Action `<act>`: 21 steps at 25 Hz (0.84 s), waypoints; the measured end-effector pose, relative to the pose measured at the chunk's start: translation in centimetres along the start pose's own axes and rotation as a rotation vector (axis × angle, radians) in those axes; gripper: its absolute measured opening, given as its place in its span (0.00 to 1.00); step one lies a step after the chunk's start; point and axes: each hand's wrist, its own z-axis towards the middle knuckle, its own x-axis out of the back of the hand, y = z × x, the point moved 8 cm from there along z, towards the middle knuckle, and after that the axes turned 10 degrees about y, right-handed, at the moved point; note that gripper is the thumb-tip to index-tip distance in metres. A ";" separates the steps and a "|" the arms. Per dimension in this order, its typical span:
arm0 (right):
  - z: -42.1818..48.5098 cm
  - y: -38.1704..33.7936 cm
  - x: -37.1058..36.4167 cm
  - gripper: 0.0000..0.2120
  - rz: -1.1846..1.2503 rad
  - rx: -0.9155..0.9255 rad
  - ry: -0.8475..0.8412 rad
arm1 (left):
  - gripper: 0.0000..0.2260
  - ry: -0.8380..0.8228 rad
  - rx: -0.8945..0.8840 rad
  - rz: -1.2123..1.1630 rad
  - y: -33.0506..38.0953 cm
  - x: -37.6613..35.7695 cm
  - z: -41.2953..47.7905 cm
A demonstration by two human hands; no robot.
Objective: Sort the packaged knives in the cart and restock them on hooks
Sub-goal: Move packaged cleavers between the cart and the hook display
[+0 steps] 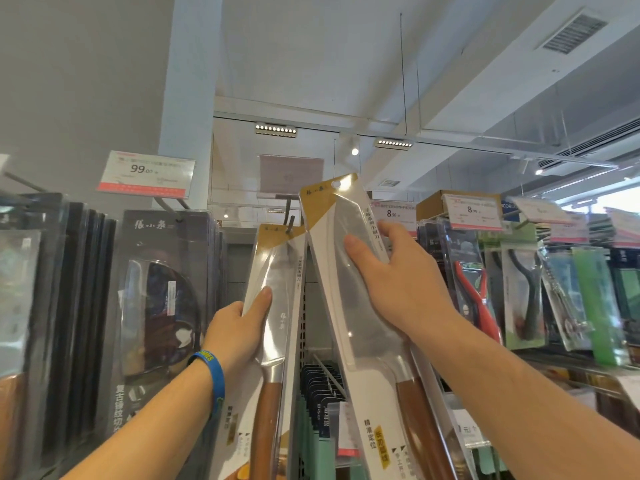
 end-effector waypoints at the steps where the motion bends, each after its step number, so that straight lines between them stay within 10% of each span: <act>1: -0.1 0.0 -0.1 0.26 0.005 0.000 -0.001 | 0.28 -0.069 0.052 -0.002 -0.5 -0.8 0.3; 6: -0.2 -0.5 -0.5 0.27 -0.001 0.010 0.006 | 0.25 -0.335 0.250 0.175 -1.2 -2.5 0.6; 9: -0.1 -0.4 -0.6 0.27 0.006 0.003 0.008 | 0.34 -0.092 -0.096 0.369 3.0 0.1 2.6; 11: -0.3 -0.1 -0.5 0.27 0.019 -0.010 0.009 | 0.38 0.085 -0.328 0.079 8.2 2.9 2.6; 15: -1.3 0.6 -1.7 0.27 0.096 -0.055 -0.008 | 0.30 0.072 -0.714 0.036 18.3 4.8 2.7; 21: -3.7 1.6 -4.0 0.25 0.223 -0.120 -0.030 | 0.08 0.094 -0.755 0.290 22.0 4.7 4.2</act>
